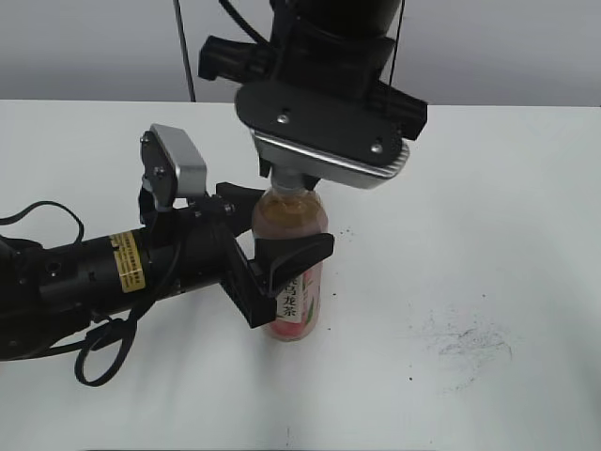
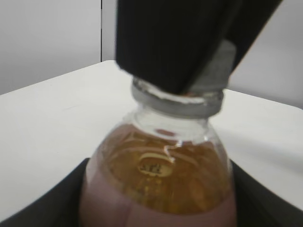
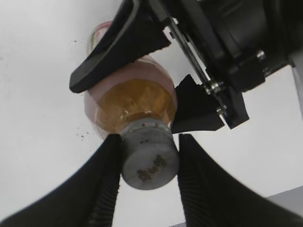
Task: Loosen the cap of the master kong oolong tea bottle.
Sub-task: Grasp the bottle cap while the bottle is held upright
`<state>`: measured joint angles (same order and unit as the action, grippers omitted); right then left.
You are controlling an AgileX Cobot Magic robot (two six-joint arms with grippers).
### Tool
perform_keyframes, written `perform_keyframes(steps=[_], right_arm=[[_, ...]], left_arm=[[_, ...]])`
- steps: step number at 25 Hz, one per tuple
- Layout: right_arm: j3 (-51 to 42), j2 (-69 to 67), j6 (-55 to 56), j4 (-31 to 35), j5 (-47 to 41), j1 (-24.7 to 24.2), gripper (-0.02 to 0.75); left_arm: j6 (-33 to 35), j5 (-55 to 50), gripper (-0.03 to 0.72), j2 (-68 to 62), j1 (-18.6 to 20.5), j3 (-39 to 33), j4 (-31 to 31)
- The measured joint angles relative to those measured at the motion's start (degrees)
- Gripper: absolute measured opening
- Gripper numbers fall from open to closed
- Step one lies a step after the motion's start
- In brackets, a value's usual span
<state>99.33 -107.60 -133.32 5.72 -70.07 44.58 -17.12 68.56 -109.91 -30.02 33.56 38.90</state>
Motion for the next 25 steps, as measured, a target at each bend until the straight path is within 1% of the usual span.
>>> perform_keyframes(steps=[3, 5, 11, 12, 14, 16, 18, 20, 22, 25], right_arm=[[0.0, 0.0, -4.31, 0.0, 0.12, 0.0, 0.278], [0.0, 0.0, -4.0, 0.0, 0.16, 0.0, 0.278], [0.0, 0.0, 6.77, -0.35, 0.16, 0.0, 0.279], [0.0, 0.0, 10.2, -0.42, 0.16, 0.0, 0.286], [0.0, 0.0, 18.14, -0.71, 0.16, 0.0, 0.331], [0.0, 0.0, 25.01, -1.37, 0.16, 0.0, 0.41], [0.0, 0.0, 32.34, -1.73, 0.16, 0.0, 0.515], [0.0, 0.0, 42.44, -1.84, 0.16, 0.0, 0.587], [0.0, 0.0, 54.39, -1.84, 0.16, 0.0, 0.601], [0.0, 0.0, 75.24, -1.84, 0.11, 0.0, 0.595]], left_arm=[[-0.05, 0.0, 0.449, 0.0, 0.0, 0.0, -0.05], [-0.05, 0.0, 0.449, 0.0, 0.0, 0.0, -0.05], [-0.11, -0.05, 0.449, 0.0, 0.0, 0.05, -0.09], [-0.11, -0.05, 0.449, 0.0, 0.0, 0.05, -0.04], [-0.28, -0.05, 0.449, 0.0, 0.0, 0.05, -0.09], [-0.29, -0.05, 0.449, 0.0, 0.0, 0.05, -0.13], [-0.36, -0.05, 0.449, 0.0, 0.0, 0.05, -0.13], [-0.4, -0.05, 0.449, 0.0, 0.0, 0.05, -0.13], [-0.4, -0.05, 0.449, 0.0, 0.0, 0.05, -0.13], [-0.42, -0.05, 0.449, 0.0, 0.0, 0.05, -0.13]])
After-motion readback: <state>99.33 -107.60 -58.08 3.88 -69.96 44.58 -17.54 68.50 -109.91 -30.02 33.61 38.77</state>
